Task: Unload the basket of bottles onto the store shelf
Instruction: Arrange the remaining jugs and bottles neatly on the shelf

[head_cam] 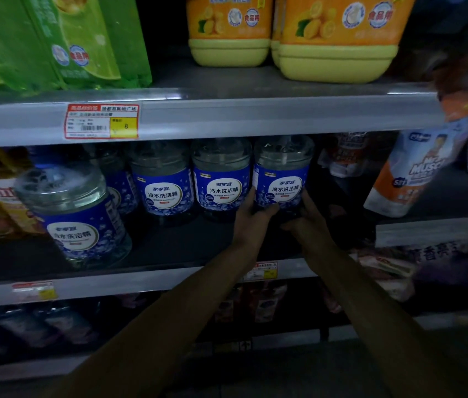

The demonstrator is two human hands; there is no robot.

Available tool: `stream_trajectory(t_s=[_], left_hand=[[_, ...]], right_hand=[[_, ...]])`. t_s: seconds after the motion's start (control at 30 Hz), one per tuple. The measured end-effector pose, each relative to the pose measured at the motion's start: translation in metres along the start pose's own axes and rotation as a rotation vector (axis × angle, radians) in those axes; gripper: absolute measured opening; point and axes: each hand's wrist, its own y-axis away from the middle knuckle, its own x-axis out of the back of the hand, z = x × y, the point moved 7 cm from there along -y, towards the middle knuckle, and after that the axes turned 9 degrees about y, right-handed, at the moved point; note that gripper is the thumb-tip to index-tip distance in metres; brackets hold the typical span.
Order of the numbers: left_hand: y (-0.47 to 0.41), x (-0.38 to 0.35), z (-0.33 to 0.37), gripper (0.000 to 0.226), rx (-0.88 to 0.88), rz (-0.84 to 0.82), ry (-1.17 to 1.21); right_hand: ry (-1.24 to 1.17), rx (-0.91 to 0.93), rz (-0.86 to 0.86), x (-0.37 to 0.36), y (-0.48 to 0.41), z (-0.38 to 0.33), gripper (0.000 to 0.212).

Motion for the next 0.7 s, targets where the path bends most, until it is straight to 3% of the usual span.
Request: stream_trajectory(t_s=[0.17,0.27,0.33,0.43,0.6,0.7], left_hand=[[-0.004,0.003,-0.002,0.06,-0.004,0.0,-0.02],[-0.001,0.004,0.002,0.051,-0.024,-0.042,-0.079],[0.005,0.007,0.007,0.043,-0.047,-0.07,-0.163],[0.016,0.021,0.018,0.053,-0.138,-0.084,-0.4],[0.041,0.048,0.041,0.06,-0.31,-0.145,-0.742],[0.064,0.065,0.055,0.066,-0.375,-0.152,-0.942]], right_hand=[[0.035,0.036,-0.016,-0.002,-0.002,-0.002,0.096],[0.076,0.05,0.02,0.002,0.0,-0.006,0.078],[0.238,0.04,0.103,0.01,0.002,-0.009,0.065],[0.545,0.098,0.164,0.017,0.011,-0.017,0.068],[0.941,0.319,0.083,0.005,0.043,-0.037,0.078],[1.042,0.368,0.015,-0.008,0.059,-0.044,0.085]])
